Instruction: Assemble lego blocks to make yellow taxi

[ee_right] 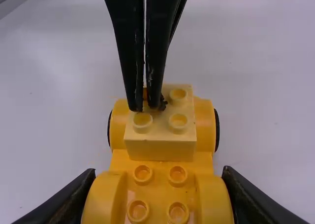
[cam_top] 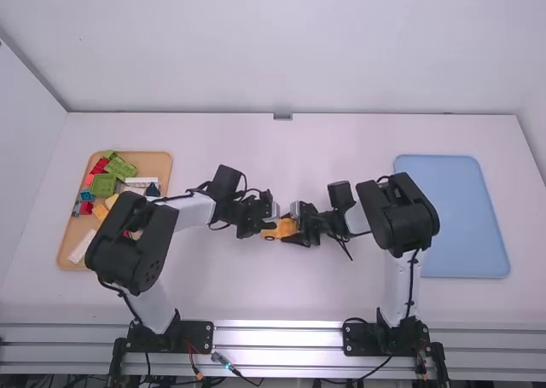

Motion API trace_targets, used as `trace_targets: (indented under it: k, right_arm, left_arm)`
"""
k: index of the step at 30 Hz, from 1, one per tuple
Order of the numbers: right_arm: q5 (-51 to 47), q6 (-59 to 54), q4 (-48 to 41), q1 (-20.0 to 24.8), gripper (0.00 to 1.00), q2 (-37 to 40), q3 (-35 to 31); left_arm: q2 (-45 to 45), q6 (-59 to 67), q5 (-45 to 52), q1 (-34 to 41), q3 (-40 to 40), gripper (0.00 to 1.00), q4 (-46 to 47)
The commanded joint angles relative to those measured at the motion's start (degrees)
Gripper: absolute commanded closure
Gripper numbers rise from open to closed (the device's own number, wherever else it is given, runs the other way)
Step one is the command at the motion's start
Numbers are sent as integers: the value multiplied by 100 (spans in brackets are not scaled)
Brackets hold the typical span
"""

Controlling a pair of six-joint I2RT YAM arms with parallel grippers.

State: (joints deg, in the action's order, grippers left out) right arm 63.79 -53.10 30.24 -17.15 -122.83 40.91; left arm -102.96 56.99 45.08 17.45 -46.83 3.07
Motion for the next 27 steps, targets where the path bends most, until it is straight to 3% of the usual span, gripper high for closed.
trace_targets:
  k: [1,9,20,27]
  right_arm:
    - [-219,74,-76,-15,46,-127,-37]
    - [-212,76,-72,-15,46,-127,-37]
    - [-225,76,-70,-15,47,-127,-37]
    - [-229,76,-72,-15,46,-127,-37]
  left_arm:
    - [59,-160,-151,-94,175,98,-52]
    - [-46,-518,-723,-52,503,98,-575]
    - [-413,-496,-1113,-55,229,98,-125]
    - [-48,-280,-205,-105,-391,98,590]
